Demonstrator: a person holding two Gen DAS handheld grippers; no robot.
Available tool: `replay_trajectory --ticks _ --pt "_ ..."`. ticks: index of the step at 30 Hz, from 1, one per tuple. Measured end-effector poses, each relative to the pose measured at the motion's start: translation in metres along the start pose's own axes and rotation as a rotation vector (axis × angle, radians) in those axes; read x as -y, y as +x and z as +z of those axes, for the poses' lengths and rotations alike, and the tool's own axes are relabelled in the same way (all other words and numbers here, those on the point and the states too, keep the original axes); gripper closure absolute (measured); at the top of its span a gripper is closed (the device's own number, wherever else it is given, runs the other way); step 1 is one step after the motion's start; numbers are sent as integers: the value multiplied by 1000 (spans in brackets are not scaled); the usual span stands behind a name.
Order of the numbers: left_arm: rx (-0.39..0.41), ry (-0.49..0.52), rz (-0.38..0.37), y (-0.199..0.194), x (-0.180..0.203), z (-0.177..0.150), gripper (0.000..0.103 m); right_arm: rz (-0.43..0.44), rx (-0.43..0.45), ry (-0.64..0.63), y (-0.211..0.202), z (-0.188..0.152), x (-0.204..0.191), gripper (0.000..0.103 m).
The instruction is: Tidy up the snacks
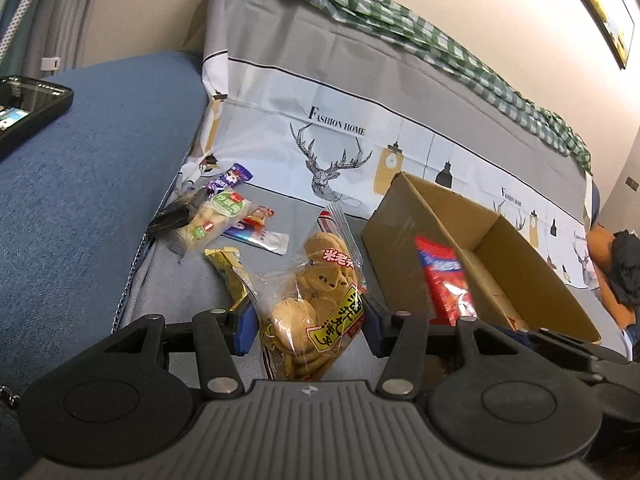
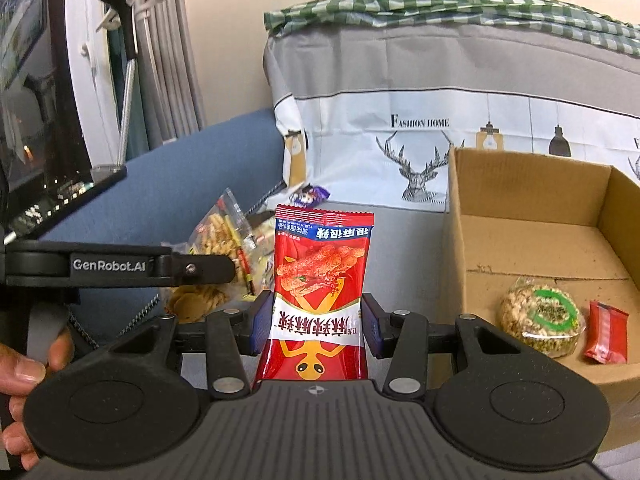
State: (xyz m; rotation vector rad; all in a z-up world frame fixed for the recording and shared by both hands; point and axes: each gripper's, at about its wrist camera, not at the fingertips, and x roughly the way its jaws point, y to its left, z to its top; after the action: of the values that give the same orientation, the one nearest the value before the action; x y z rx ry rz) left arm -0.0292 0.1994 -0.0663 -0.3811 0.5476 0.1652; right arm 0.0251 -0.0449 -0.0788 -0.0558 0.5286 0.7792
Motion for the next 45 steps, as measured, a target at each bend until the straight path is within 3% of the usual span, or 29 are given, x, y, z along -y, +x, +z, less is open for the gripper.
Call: replay_trajectory --ticks 13,30,35,45 --pt "-54 79 25 14 25 6 46 11 94 112 -21 20 31 55" --pt "-37 166 -28 29 106 36 46 -58 181 283 -32 34 82 55" --pt "-22 172 -31 36 129 58 46 -111 193 345 -34 36 102 55" --pt "-24 275 -50 68 200 100 46 -249 176 391 -37 37 135 55"
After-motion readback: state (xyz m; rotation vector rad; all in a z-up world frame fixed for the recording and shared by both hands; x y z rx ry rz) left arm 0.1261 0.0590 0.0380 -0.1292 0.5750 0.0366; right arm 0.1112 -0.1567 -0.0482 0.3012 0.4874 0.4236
